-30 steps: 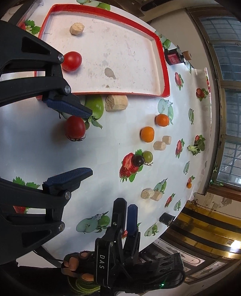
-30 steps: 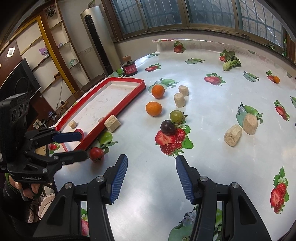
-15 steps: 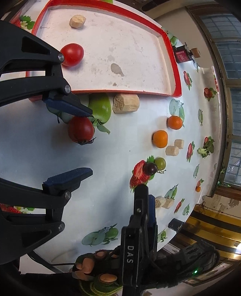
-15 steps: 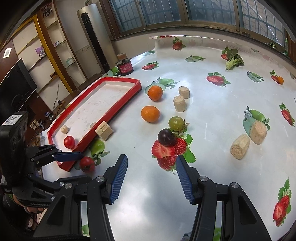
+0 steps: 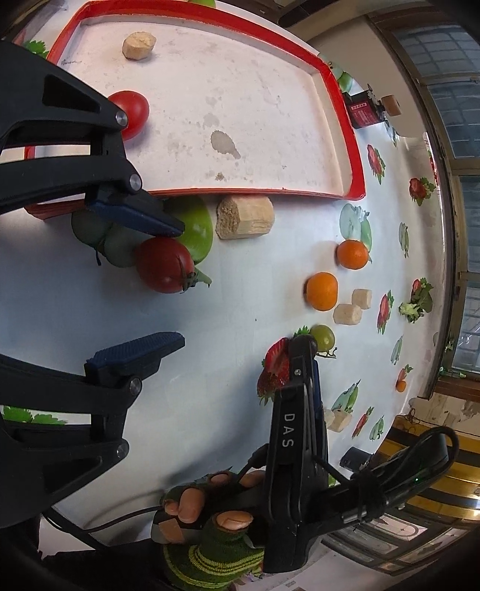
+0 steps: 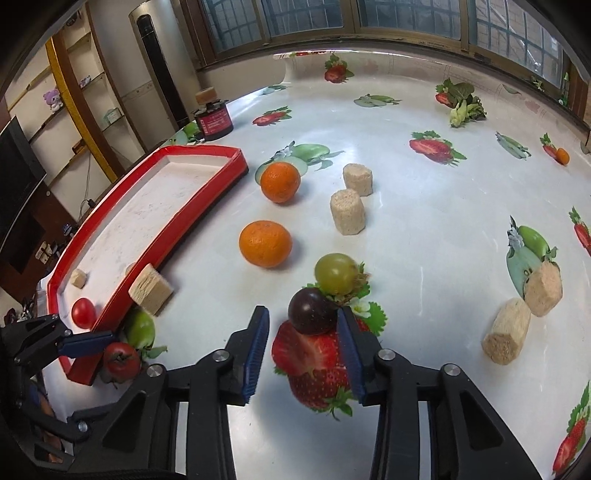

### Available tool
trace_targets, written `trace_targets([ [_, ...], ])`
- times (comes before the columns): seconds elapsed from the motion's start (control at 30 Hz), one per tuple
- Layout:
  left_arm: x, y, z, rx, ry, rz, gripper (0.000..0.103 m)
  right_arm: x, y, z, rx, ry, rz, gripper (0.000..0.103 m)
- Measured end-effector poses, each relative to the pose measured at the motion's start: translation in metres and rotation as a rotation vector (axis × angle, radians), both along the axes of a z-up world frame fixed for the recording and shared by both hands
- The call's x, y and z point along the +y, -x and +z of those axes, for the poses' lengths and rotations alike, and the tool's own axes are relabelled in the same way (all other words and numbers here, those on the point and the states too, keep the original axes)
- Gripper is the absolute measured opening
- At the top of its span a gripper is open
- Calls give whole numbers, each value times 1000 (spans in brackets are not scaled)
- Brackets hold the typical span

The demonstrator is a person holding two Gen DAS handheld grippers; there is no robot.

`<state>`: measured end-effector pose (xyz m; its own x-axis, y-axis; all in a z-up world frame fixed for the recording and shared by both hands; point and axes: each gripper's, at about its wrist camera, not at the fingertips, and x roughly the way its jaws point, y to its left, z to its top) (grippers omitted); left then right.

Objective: Organize fruits
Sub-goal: 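Grasp a red tomato with the left tool while the right tool grasps the dark plum, then carry the tomato with the left tool while the right tool drops the plum into the tray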

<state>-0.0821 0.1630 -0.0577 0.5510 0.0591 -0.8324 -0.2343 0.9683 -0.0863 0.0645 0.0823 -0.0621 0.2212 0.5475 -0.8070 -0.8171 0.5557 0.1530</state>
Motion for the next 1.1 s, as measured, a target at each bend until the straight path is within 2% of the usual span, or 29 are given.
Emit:
trace_targets([
  [0.03,1,0,0,2,-7,5,41,-1,0,1,-4,-4,-2,27],
  [0.1,5,1,-1,5,-11,24,30,-4,-1,2,4,-13,-3,25],
  [0.13,8,2,-1,7,-4,31,28,-5,-1,3,12,-19,-1,25],
  [0.2,12,4,-1,2,37,35,28,-7,2,5,22,-28,7,25],
  [0.37,7,7,4,-11,40,34,28,-14,16,14,22,-55,33,25],
  [0.63,2,14,31,-77,28,30,28,-24,31,29,14,-81,50,25],
  [1.1,25,31,53,-131,12,83,28,-20,48,45,7,-110,90,25],
])
